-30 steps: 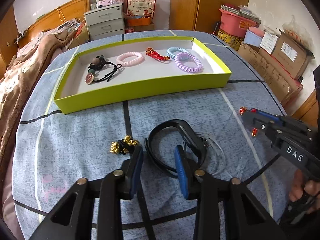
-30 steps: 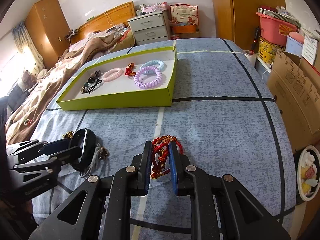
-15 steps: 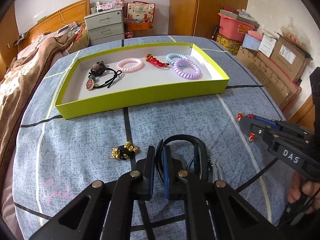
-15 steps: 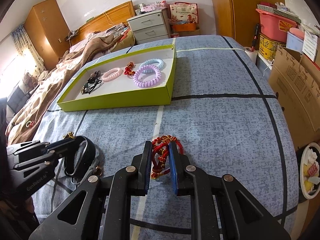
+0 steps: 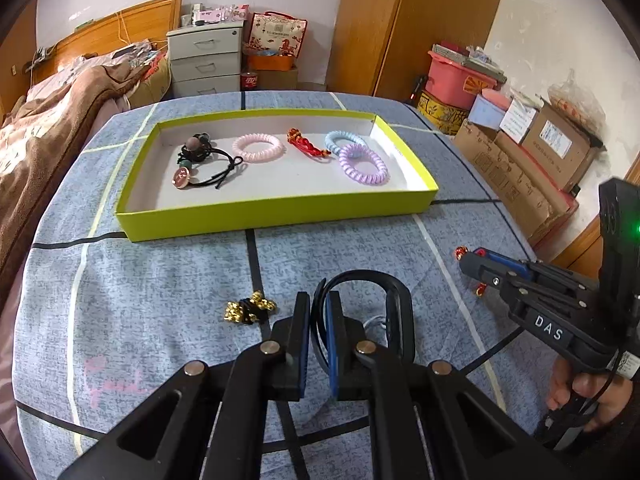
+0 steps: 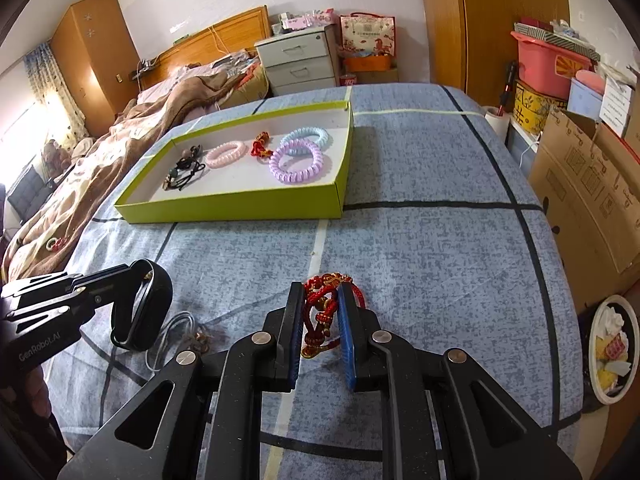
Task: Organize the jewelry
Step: 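Carry the red cord and black band into the green tray and open both tools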
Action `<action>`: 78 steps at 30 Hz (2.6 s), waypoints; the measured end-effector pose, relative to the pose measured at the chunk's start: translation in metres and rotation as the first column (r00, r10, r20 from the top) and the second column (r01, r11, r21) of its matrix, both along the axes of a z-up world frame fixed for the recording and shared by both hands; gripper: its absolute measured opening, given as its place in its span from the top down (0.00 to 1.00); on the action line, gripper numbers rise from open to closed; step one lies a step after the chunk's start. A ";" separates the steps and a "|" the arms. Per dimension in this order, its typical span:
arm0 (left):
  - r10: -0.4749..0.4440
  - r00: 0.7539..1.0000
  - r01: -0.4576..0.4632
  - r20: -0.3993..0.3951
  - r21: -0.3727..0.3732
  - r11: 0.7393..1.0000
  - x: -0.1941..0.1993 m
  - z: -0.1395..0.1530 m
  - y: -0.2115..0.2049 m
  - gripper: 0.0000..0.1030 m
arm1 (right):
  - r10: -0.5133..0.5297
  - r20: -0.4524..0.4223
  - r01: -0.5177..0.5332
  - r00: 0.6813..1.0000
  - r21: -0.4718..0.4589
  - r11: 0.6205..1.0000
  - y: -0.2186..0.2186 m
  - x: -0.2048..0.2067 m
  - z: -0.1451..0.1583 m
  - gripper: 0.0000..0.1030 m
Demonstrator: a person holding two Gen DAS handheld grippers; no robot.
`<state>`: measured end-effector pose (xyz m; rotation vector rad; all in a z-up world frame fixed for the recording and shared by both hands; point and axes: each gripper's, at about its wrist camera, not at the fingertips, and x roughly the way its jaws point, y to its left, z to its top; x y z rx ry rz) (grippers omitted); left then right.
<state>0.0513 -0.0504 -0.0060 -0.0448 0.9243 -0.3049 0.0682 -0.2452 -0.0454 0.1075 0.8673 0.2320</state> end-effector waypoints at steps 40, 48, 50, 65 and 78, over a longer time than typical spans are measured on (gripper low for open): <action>0.131 0.991 -0.133 -0.020 -0.082 0.988 0.113 0.005 0.094 0.92 | 0.185 0.002 -0.185 0.983 -0.005 0.983 0.096 0.142 0.026 0.83; 0.124 0.991 -0.127 -0.048 -0.066 0.990 0.125 -0.009 0.092 0.92 | 0.208 -0.041 -0.209 0.977 -0.014 0.978 0.109 0.159 0.007 0.83; 0.131 0.990 -0.135 -0.057 -0.067 0.989 0.128 -0.012 0.093 0.92 | 0.214 -0.047 -0.215 0.976 -0.019 0.976 0.112 0.161 0.004 0.83; 0.143 0.987 -0.147 -0.073 -0.056 0.988 0.133 -0.020 0.098 0.92 | 0.217 -0.077 -0.223 0.973 -0.086 0.971 0.122 0.172 -0.008 0.83; 0.147 0.986 -0.153 -0.080 -0.065 0.986 0.135 -0.021 0.097 0.83 | 0.205 -0.068 -0.211 0.976 -0.101 0.972 0.120 0.172 -0.008 0.67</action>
